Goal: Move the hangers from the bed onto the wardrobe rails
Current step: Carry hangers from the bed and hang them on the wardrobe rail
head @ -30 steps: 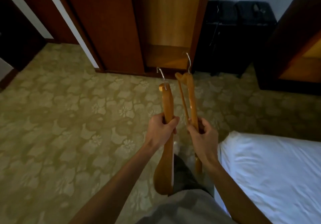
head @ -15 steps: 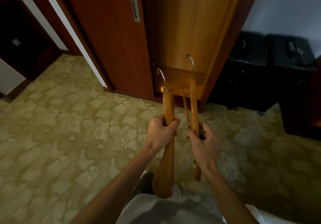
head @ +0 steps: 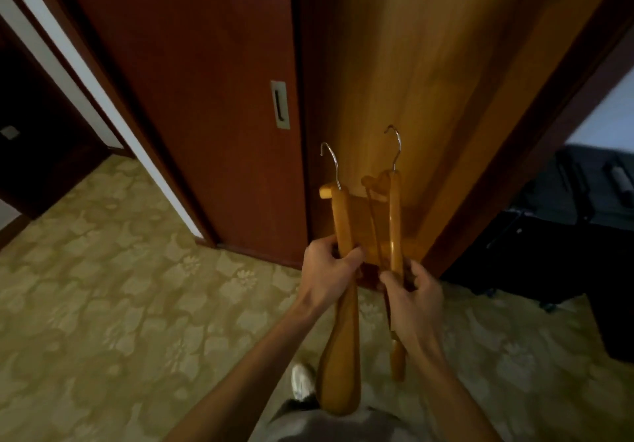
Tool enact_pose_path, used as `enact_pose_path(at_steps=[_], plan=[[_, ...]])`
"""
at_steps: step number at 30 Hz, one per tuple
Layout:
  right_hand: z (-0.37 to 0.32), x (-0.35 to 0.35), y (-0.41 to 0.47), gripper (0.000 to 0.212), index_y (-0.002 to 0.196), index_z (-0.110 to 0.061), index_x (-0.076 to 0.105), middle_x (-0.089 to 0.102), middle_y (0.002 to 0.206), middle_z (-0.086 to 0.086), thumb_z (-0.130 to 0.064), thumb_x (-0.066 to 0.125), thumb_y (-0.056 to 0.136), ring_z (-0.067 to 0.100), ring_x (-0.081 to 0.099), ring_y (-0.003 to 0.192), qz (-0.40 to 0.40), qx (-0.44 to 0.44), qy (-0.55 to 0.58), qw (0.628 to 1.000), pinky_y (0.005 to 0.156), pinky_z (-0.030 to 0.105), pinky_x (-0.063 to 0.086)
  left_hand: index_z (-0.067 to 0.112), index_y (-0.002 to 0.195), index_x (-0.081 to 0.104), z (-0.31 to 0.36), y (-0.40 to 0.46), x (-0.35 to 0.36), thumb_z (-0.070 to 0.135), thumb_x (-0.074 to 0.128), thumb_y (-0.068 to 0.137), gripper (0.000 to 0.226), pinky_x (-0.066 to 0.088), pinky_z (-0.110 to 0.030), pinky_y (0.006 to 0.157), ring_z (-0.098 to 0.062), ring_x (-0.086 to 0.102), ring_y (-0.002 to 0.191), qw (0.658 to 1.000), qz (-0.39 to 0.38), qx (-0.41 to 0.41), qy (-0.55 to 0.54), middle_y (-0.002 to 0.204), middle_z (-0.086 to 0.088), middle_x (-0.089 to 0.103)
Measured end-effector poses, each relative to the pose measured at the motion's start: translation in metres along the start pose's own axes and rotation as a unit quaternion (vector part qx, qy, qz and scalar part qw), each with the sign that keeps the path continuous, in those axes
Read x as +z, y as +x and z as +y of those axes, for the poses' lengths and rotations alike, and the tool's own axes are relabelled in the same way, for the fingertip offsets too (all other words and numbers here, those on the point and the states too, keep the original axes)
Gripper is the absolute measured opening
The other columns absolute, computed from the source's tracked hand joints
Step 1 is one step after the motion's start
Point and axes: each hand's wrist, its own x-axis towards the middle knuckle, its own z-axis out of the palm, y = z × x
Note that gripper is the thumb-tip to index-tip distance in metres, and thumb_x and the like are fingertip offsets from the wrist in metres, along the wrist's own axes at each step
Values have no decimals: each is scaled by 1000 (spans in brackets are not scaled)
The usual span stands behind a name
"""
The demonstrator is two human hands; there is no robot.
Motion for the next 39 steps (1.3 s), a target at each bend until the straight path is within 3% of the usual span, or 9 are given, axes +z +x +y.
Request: enact_pose_path(at_steps=[4, 7, 11, 15, 21, 23, 28, 34, 39], plan=[[-36, 31, 69, 17, 110, -25, 69, 70, 95, -10, -19, 67, 94, -4, 65, 83, 6, 8, 29, 1000, 69, 15, 47, 6, 70, 67, 20, 83, -19, 20, 69, 89, 24, 52, -31, 55, -14, 62, 54, 999, -33, 11, 16, 60, 3, 65], [-64, 43, 118, 16, 109, -24, 69, 71, 86, -1, -21, 67, 94, 5, 66, 85, 19, -5, 42, 999, 75, 23, 50, 6, 76, 70, 40, 140, -25, 22, 69, 90, 21, 58, -43, 63, -25, 68, 62, 999, -46, 20, 11, 68, -5, 70], [-99, 56, 180, 9, 102, -25, 70, 71, 80, -2, -26, 67, 94, 7, 65, 86, 23, -29, 35, 999, 72, 22, 45, 19, 89, 74, 73, 206, -30, 28, 70, 92, 11, 63, -32, 71, -12, 74, 77, 997, -60, 40, -34, 86, 2, 76], [-137, 71, 244, 6, 94, -32, 71, 74, 79, -7, -27, 69, 91, 6, 68, 80, 27, -59, 36, 997, 70, 24, 49, 13, 88, 74, 109, 275, -32, 22, 67, 93, 13, 55, -18, 61, -10, 72, 71, 996, -35, 63, -44, 80, 1, 75], [-196, 92, 336, 10, 94, -32, 71, 74, 83, -5, -24, 67, 93, 9, 69, 76, 0, -106, 41, 993, 64, 21, 55, 19, 90, 73, 166, 371, -31, 24, 67, 93, 8, 61, -28, 72, -12, 73, 77, 993, -41, 103, -33, 87, 1, 75], [-215, 97, 360, 11, 95, -31, 72, 74, 83, -4, -22, 66, 94, 6, 69, 75, -8, -112, 44, 993, 58, 12, 51, 17, 87, 73, 186, 397, -30, 23, 67, 93, 10, 60, -23, 68, -11, 73, 75, 992, -39, 119, -34, 83, 3, 74], [-264, 111, 412, 10, 92, -31, 72, 74, 81, -5, -24, 65, 92, 8, 69, 73, 8, -135, 47, 990, 56, 13, 51, 17, 85, 73, 235, 451, -31, 24, 69, 92, 11, 48, -11, 50, -2, 68, 61, 992, 9, 105, -75, 65, 11, 71], [-330, 135, 462, 12, 89, -31, 73, 75, 79, -14, -20, 67, 90, 0, 70, 72, 50, -196, 83, 976, 60, 15, 51, 24, 85, 76, 297, 508, -48, 24, 70, 90, 7, 51, -25, 69, -7, 70, 73, 987, 8, 131, -96, 78, 6, 75], [-377, 142, 491, 10, 89, -27, 73, 73, 73, -19, -20, 67, 90, -4, 68, 68, 90, -230, 100, 964, 57, 11, 48, 16, 75, 75, 343, 540, -58, 14, 68, 89, 15, 47, -19, 54, -5, 65, 57, 980, -23, 179, -83, 59, 8, 68]])
